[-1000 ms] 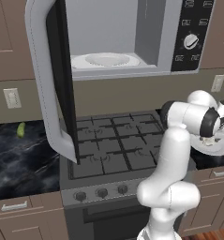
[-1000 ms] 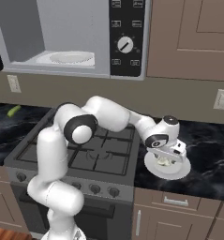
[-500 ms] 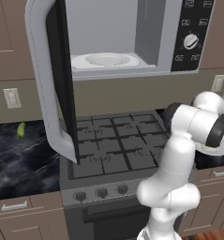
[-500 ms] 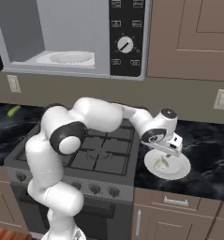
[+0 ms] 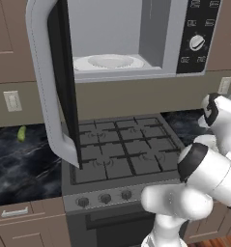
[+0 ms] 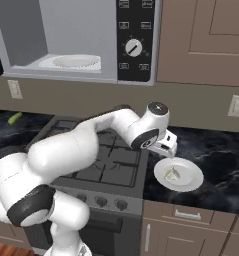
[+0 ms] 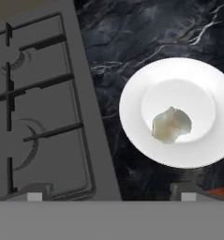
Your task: Pick the garlic from the microwave and place it on plate located on the counter.
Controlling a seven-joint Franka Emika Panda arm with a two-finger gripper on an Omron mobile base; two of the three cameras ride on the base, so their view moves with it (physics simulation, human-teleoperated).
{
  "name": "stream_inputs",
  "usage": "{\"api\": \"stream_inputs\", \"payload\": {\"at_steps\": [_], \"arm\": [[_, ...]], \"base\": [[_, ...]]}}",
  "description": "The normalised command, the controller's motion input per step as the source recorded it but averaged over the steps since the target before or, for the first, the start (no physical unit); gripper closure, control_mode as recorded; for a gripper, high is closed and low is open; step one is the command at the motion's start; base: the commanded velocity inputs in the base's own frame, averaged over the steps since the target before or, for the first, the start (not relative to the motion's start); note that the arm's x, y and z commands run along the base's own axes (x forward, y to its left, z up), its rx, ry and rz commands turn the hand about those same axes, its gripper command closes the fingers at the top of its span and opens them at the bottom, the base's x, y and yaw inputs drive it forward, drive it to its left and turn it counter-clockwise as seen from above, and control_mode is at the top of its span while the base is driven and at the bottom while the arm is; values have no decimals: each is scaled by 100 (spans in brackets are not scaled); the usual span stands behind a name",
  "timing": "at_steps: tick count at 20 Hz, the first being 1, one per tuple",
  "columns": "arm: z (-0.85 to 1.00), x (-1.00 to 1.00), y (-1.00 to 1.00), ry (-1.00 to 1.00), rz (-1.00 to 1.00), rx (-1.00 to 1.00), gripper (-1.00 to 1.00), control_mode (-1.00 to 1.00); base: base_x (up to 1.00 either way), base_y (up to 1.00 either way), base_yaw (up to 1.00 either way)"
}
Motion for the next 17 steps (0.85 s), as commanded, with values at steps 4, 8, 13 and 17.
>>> {"api": "stream_inputs", "payload": {"at_steps": [4,8,13,17], "arm": [[93,-88,95,-4,2,-2,-100,-100],[84,-94,91,0,6,0,-100,-100],[82,-81,88,0,9,0,-100,-100],[83,-71,86,0,9,0,-100,-100]], "base": [[0,0,0],[0,0,0],[0,0,0],[0,0,0]]}}
